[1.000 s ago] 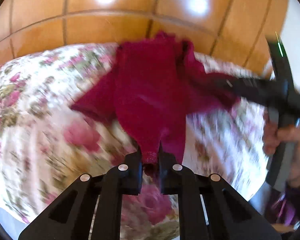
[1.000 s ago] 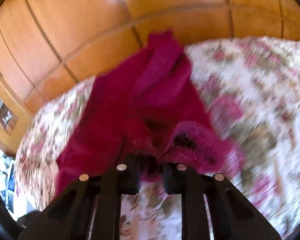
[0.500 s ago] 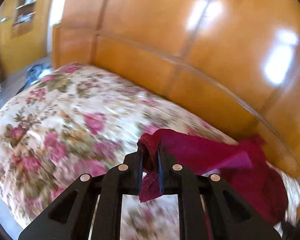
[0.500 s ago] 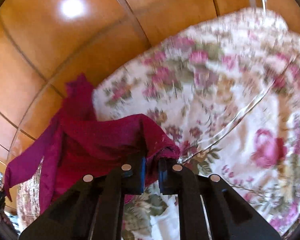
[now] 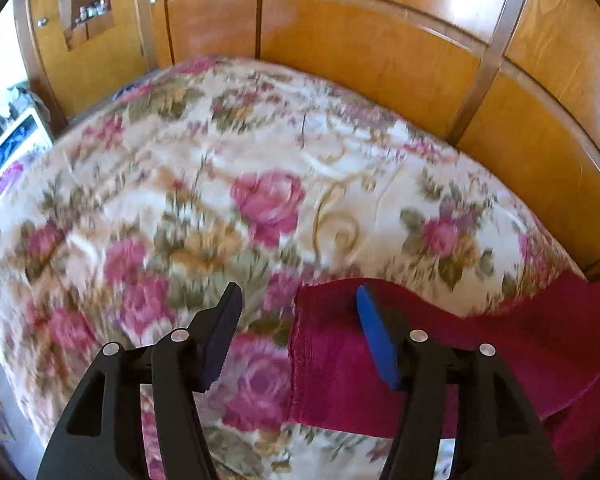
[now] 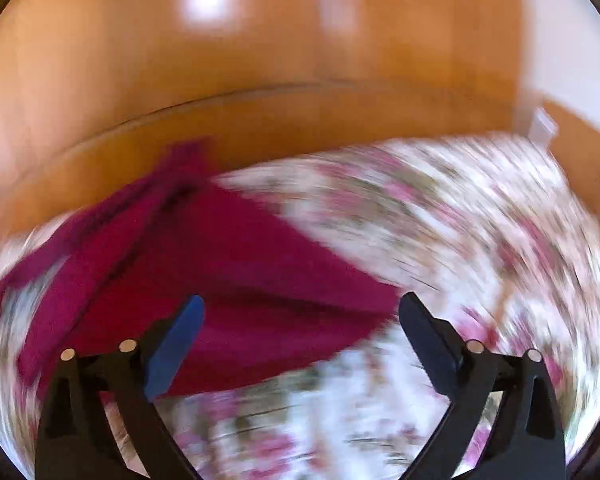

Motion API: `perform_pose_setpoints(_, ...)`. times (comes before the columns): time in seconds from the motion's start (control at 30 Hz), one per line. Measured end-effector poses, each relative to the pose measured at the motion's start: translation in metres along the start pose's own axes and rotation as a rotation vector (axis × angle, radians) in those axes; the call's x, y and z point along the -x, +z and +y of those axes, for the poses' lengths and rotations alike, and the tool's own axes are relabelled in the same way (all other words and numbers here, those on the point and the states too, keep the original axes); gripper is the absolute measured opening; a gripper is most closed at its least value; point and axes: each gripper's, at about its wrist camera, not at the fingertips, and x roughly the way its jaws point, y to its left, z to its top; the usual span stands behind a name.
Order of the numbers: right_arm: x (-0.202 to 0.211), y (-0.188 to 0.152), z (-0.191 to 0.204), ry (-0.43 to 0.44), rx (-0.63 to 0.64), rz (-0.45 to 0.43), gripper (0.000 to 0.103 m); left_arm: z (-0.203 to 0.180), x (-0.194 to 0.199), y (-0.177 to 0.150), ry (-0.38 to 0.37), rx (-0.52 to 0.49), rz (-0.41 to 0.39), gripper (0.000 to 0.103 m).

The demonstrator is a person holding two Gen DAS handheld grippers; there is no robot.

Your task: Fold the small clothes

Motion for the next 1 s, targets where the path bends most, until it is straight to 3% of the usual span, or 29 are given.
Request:
perform_pose_setpoints(0.13, -0.015, -0.006, 0.122, 0.376, 0.247, 0.066, 0.089, 0.013, 0.011, -0.024, -0.039, 0.009, -0.013, 0.059)
perform_pose_setpoints(0.2, -0.023, -0.018, 0.182, 0.507, 0.393, 0.106, 0.086, 0.019, 0.019, -0.035, -0.049, 0.000, -0.014, 0.059)
perform_pose_setpoints(0.23, -0.028, -0.029, 0.217, 0.548, 0.508, 0.111, 0.086, 0.023, 0.022, -0.039, -0.054, -0.003, -0.017, 0.064)
perform_pose_setpoints(0.27, -0.033, -0.040, 0.244, 0.563, 0.597, 0.121, 0.086, 0.028, 0.030, -0.045, -0.056, -0.008, -0.028, 0.071)
perform_pose_setpoints(0.33, -0.053, -0.061, 0.282, 0.554, 0.723, 0.168, 0.080, 0.036, 0.043, -0.054, -0.057, -0.022, -0.052, 0.071)
perform_pose_setpoints(0.37, -0.064, -0.070, 0.294, 0.521, 0.777, 0.191, 0.067, 0.039, 0.047, -0.057, -0.059, -0.028, -0.055, 0.071)
perform_pose_setpoints(0.4, -0.076, -0.079, 0.301, 0.475, 0.825, 0.216, 0.046, 0.042, 0.052, -0.061, -0.065, -0.032, -0.056, 0.071)
perform_pose_setpoints(0.43, -0.081, -0.083, 0.301, 0.472, 0.836, 0.220, 0.043, 0.044, 0.057, -0.065, -0.071, -0.035, -0.055, 0.071)
perform_pose_setpoints(0.47, -0.080, -0.079, 0.296, 0.478, 0.817, 0.211, 0.021, 0.046, 0.060, -0.070, -0.080, -0.042, -0.051, 0.071)
perform_pose_setpoints(0.5, -0.077, -0.072, 0.289, 0.455, 0.799, 0.208, 0.005, 0.047, 0.066, -0.076, -0.091, -0.053, -0.050, 0.071)
perform_pose_setpoints(0.6, -0.056, -0.025, 0.235, 0.438, 0.631, 0.126, 0.005, 0.045, 0.076, -0.092, -0.136, -0.083, -0.053, 0.071)
perform_pose_setpoints(0.7, -0.034, 0.034, 0.149, 0.326, 0.438, 0.019, 0.005, 0.029, 0.085, -0.113, -0.214, -0.129, -0.040, 0.071)
perform_pose_setpoints(0.83, -0.022, 0.112, 0.011, 0.036, 0.207, -0.082, 0.005, -0.012, 0.094, -0.143, -0.345, -0.227, 0.000, 0.071)
perform_pose_setpoints(1.0, -0.041, 0.163, -0.137, -0.322, -0.004, -0.083, 0.005, -0.083, 0.100, -0.183, -0.494, -0.373, 0.077, 0.071)
